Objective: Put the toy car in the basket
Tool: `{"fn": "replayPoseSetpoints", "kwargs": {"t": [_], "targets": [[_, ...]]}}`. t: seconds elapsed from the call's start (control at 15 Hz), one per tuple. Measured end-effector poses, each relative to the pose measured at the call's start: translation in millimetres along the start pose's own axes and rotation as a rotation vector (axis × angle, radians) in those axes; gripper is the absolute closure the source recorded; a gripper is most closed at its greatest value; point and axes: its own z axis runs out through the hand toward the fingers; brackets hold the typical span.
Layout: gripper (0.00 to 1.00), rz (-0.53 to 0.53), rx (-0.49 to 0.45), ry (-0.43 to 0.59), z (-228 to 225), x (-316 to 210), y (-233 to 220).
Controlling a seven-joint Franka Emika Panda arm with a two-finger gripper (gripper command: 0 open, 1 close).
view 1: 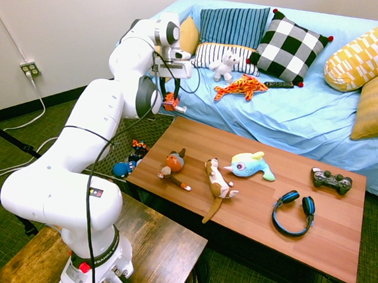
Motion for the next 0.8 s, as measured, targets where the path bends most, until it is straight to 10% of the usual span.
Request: {"fn": "replayPoseSetpoints", "kwargs": {"t": [0.8], "targets": [[1.0, -0.273, -0.272, 0.103, 62, -117, -74]]}}
